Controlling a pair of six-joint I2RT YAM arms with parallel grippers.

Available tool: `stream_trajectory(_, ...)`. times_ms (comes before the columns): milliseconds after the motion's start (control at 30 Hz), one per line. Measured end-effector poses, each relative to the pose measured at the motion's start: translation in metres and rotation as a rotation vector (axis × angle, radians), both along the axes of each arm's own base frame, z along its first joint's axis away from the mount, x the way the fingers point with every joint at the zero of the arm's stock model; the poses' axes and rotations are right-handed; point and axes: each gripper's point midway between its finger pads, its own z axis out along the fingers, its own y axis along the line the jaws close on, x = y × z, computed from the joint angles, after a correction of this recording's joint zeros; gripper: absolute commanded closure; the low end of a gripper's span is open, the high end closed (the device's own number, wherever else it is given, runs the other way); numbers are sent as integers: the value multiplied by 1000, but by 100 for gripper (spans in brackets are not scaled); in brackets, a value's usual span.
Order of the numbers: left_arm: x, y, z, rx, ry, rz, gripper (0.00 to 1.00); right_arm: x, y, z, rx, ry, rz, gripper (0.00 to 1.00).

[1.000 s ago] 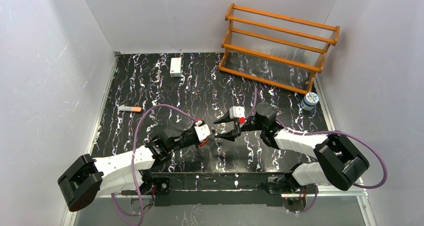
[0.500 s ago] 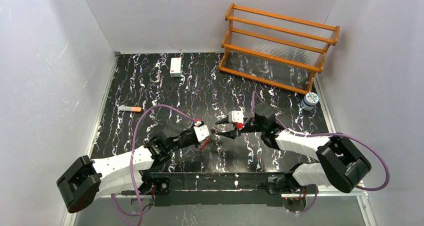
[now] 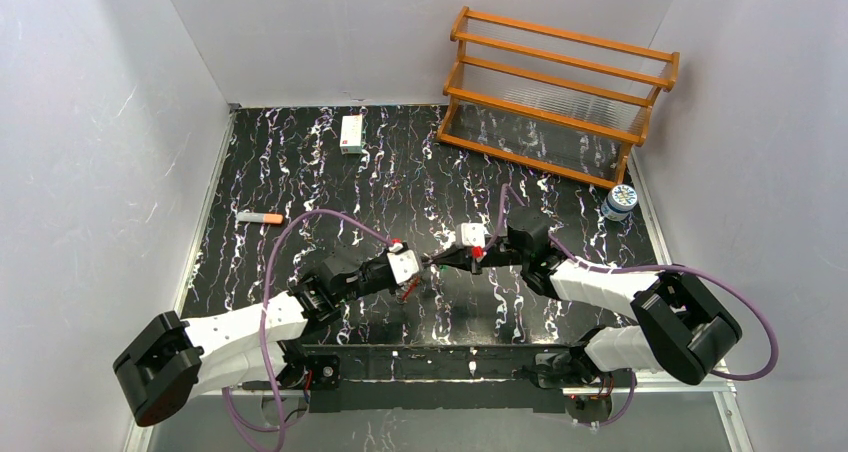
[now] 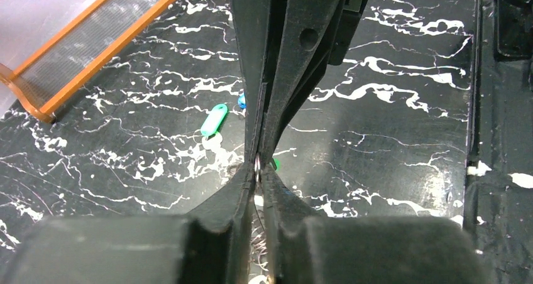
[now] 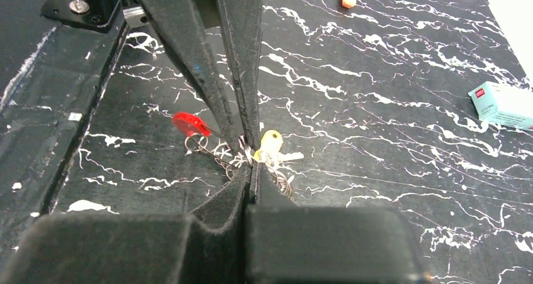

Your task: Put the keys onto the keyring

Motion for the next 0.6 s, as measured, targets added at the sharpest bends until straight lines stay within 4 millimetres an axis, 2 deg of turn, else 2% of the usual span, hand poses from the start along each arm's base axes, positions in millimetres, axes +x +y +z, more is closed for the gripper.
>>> stream_trajectory(67, 0, 0, 1, -1, -6, -1, 65, 0, 0, 2, 6, 15, -8, 99)
stream_trajectory(133, 0, 0, 3, -4, -16, -1, 59, 2, 1, 4, 16, 32, -22, 99)
stream_trajectory(300, 4, 4, 18, -36, -54, 25, 59, -1, 0, 4, 56, 105, -51, 99)
stream_trajectory(467, 6, 13, 28, -62, -94, 66, 70, -9, -2, 2, 90, 165, -53, 99)
stream_trajectory(600, 8, 17, 26, -51, -105, 81, 67, -10, 0, 12, 127, 173, -44, 99)
